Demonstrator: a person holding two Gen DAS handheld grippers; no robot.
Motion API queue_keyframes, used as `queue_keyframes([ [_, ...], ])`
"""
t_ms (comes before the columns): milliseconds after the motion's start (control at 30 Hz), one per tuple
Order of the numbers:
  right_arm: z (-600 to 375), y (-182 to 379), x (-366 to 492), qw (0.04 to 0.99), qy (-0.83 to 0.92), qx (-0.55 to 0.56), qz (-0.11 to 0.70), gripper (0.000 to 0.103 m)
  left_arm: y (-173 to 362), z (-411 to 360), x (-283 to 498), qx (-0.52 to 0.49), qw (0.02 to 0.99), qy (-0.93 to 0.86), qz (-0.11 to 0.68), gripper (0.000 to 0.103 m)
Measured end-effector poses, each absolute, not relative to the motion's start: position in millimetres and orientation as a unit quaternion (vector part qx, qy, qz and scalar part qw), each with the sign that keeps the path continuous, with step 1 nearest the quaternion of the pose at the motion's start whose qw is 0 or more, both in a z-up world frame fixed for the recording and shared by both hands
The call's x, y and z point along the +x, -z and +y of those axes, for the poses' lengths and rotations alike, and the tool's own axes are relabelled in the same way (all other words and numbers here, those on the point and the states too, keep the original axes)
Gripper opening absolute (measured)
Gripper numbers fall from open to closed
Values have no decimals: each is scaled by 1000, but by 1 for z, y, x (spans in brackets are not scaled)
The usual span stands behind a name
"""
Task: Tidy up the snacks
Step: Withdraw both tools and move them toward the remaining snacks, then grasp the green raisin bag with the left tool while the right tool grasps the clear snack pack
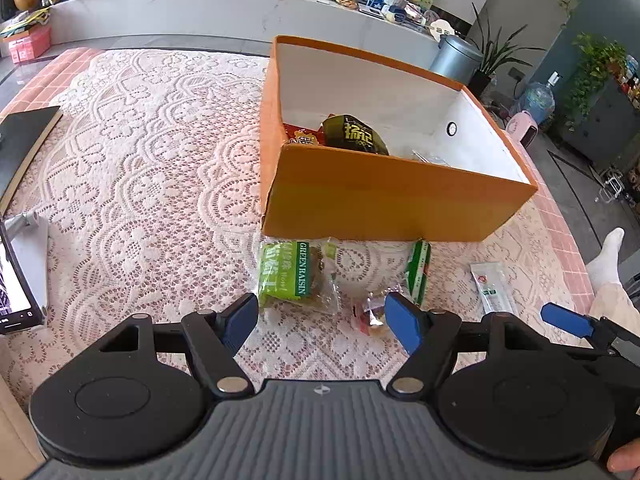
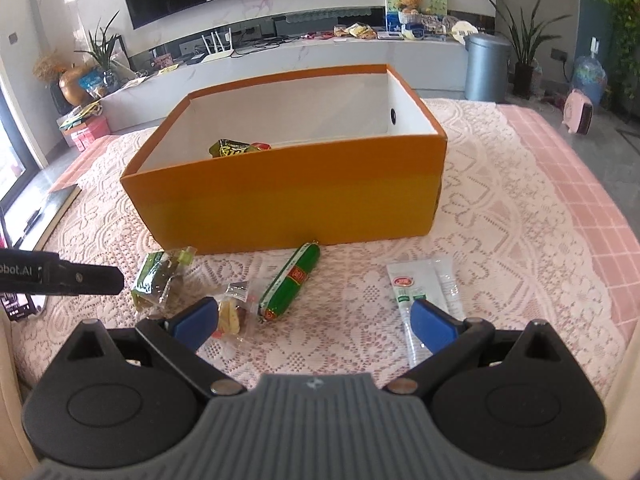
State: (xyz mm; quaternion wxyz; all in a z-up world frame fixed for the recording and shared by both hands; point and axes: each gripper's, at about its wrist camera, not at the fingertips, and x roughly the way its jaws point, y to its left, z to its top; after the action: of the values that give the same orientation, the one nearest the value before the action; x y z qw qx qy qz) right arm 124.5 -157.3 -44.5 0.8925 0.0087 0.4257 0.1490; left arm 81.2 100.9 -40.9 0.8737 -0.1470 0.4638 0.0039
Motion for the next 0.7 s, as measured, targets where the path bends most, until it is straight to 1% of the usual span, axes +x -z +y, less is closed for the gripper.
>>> queue_keyframes([
  [133,-154,50,130,892,-150,16,427,99,43,107,84,-170,879,-10,445,84],
  [367,-147,54,146,882,-171,53,435,98,56,111,92,-203,875,-40,438,84],
  [433,-143,58,151,880,-166,60,441,86,58,112,94,-203,876,-48,434,84],
  [500,-138,62,156,877,-163,52,449,81,61,115,96,-211,874,-50,434,84],
  [700,-129,75,165,869,-162,50,466,73,71,122,103,-234,867,-65,435,84],
])
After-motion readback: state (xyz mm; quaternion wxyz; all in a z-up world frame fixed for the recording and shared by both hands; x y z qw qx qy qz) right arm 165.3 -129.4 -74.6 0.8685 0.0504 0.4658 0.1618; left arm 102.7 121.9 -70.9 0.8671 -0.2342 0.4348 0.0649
